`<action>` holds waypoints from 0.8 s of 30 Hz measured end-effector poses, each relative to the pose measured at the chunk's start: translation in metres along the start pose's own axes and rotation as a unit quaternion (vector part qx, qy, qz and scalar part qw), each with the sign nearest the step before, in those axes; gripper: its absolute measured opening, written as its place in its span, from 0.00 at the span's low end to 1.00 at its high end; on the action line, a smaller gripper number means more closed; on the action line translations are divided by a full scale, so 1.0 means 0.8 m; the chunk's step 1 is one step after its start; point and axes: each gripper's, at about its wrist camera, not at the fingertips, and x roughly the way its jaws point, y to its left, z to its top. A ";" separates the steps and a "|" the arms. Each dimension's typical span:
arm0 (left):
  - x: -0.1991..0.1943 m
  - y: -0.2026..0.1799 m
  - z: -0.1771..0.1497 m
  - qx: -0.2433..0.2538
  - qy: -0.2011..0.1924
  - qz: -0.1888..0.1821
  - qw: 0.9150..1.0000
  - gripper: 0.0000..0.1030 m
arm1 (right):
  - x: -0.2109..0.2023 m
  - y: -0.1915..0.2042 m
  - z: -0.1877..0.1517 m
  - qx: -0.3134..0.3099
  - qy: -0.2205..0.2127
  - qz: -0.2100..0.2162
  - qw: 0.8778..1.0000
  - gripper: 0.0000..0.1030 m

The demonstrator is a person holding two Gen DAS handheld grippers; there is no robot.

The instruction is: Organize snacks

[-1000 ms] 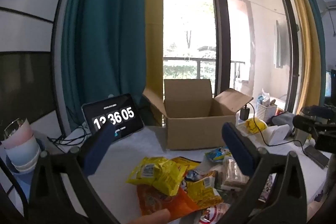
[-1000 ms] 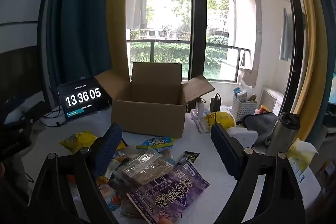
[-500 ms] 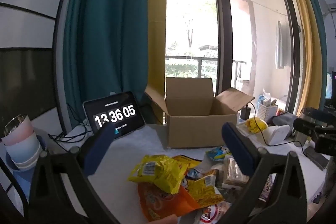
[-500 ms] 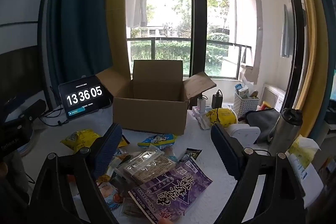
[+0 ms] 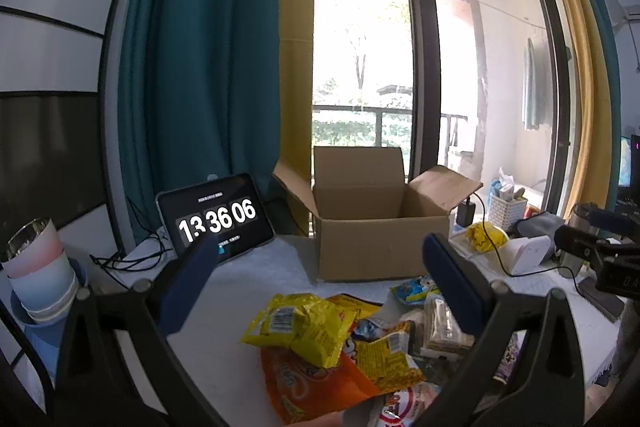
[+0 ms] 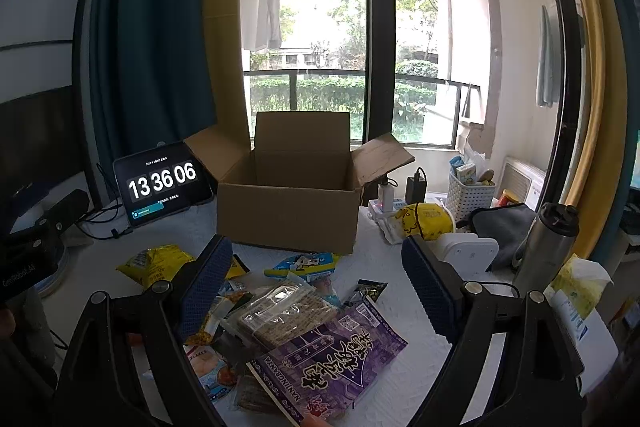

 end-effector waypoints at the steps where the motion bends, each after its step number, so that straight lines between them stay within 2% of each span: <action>1: -0.001 0.000 0.000 0.000 0.000 0.000 1.000 1.00 | 0.000 0.000 0.001 0.000 0.000 0.000 1.000 0.86; 24: 0.000 -0.003 0.001 0.002 0.004 -0.003 1.000 1.00 | 0.001 0.000 -0.001 0.003 0.005 0.004 1.000 0.86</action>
